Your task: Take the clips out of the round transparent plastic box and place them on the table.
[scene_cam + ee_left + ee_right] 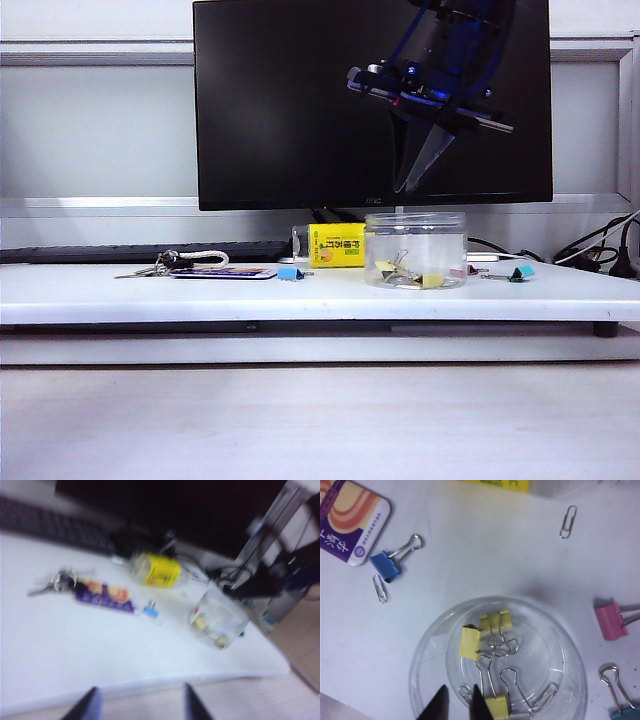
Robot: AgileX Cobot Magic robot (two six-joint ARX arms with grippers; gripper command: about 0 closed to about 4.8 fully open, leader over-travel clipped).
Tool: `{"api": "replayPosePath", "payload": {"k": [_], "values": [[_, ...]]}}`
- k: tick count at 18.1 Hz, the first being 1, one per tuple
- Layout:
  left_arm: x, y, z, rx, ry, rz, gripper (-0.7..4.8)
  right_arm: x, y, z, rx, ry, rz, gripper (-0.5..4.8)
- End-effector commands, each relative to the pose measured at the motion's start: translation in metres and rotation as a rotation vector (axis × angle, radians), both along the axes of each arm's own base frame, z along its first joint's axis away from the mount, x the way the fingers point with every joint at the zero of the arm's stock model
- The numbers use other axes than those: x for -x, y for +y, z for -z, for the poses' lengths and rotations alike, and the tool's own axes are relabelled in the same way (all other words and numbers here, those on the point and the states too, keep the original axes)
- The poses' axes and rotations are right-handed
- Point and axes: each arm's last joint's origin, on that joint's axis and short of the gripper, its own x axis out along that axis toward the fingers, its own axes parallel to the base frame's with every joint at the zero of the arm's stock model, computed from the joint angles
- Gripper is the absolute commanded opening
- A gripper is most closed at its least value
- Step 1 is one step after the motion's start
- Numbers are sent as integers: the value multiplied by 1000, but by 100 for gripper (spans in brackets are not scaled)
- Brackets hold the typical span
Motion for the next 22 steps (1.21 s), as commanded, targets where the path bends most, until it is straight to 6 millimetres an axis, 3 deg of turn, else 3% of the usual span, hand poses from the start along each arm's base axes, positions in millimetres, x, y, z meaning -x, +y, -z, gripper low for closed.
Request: {"api": "replayPosePath", "payload": {"k": [1, 4, 8, 12, 14, 17, 22], "values": [[5, 0, -37, -51, -8, 16, 219, 0, 1, -4, -2, -26, -13, 68], [-12, -6, -80, -114, 28, 211, 219, -1, 2, -2, -1, -21, -18, 68], [-68, -31, -106, -223, 127, 375, 219, -2, 3, 7, 15, 34, -52, 68], [-87, -98, -100, -535, 106, 300, 218, -8, 6, 18, 26, 46, -52, 68], [-89, -124, -93, -561, 77, 311, 218, -13, 7, 26, 34, 59, -51, 68], [-98, -137, -85, -502, 126, 279, 219, -19, 11, 36, 37, 62, -53, 71], [-104, -142, -79, -512, 138, 279, 218, -29, 13, 45, 28, 33, -53, 127]]}}
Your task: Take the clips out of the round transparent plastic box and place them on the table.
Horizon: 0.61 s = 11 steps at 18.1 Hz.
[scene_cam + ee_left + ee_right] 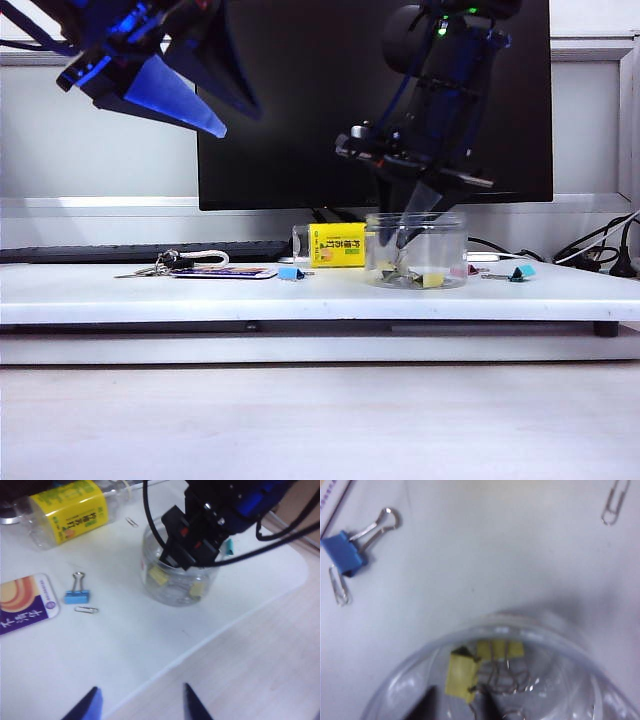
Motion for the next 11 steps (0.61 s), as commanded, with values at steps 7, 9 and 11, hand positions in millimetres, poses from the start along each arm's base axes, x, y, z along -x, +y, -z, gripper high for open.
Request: {"api": "replayPosePath", "payload": {"k": [7, 9, 11], "values": [[-4, -3, -6, 41, -45, -1, 218, -10, -6, 12, -4, 29, -7, 213], [-4, -3, -6, 39, -49, 1, 218, -11, -6, 13, -5, 29, -6, 212], [-4, -3, -6, 39, -51, 3, 218, -11, -6, 9, -2, 33, -9, 212]]}}
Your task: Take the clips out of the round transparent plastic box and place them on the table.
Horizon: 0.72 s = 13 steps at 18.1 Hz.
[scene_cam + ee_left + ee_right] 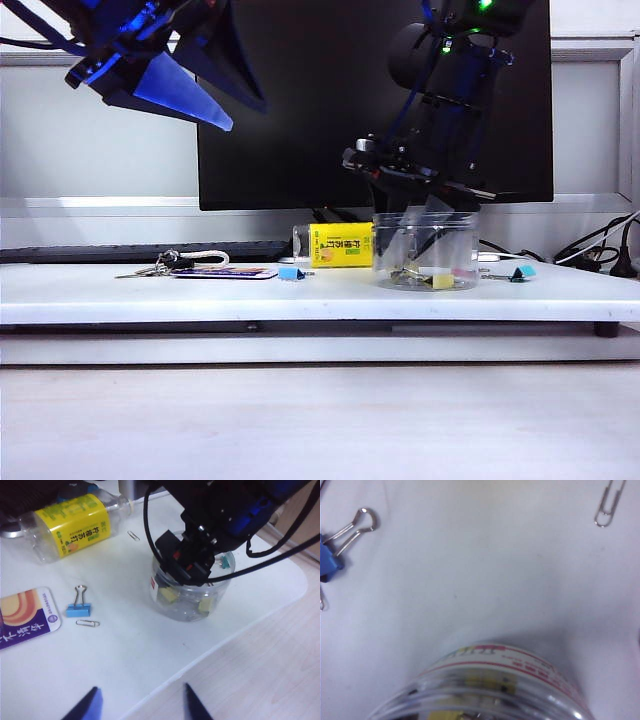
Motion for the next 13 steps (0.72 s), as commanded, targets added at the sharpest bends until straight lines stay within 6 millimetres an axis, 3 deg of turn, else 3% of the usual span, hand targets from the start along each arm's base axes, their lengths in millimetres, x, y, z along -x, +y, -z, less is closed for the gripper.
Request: {"api": "replayPosePath", "payload": {"k": [1, 4, 13], "values": [[-1, -1, -4, 18, -21, 9, 218, 0, 0, -4, 6, 17, -6, 212], [0, -2, -5, 33, -16, 42, 218, 0, -1, -16, 27, 23, -22, 211], [0, -2, -5, 42, -6, 58, 217, 1, -6, -14, 117, 26, -1, 166]]}}
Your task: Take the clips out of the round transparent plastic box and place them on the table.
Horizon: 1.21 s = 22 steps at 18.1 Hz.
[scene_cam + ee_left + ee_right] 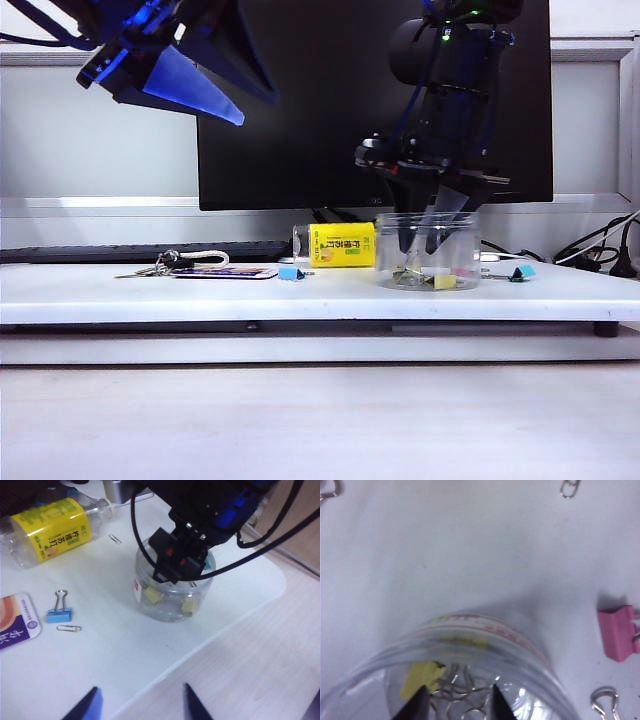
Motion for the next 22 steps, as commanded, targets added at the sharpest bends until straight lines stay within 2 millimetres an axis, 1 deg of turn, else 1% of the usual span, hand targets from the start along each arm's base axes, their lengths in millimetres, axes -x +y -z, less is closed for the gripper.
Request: {"api": "replayPosePath", "payload": {"k": [1, 2, 4, 5, 6, 9, 11, 15, 18, 20, 21, 22], "values": [[0, 0, -3, 17, -11, 4, 215, 0, 0, -3, 3, -12, 0, 137], [0, 0, -3, 17, -11, 4, 215, 0, 0, -3, 1, -15, 0, 114], [0, 0, -3, 17, -12, 4, 215, -1, 0, -3, -5, -28, 1, 111], [0, 0, -3, 17, -12, 4, 215, -2, 0, -4, -7, -32, 1, 91], [0, 0, -3, 17, -12, 4, 215, -2, 1, -4, -8, -35, 1, 83], [0, 0, -3, 16, -12, 4, 215, -3, 1, -3, -10, -39, 1, 77], [0, 0, -3, 17, -12, 4, 215, -4, 2, 0, -8, -35, 1, 48], [0, 0, -3, 16, -13, 4, 215, -8, 3, 13, 9, 1, 1, 48], [0, 0, -3, 13, -15, 2, 215, -9, 4, 13, 5, -7, 1, 47], [0, 0, -3, 13, -15, 2, 215, -9, 4, 13, 5, -6, 1, 38], [0, 0, -4, 14, -16, 2, 215, -9, 4, 13, 5, -7, 1, -3], [0, 0, -3, 13, -15, 2, 215, -9, 4, 13, 5, -7, 1, -1]]}}
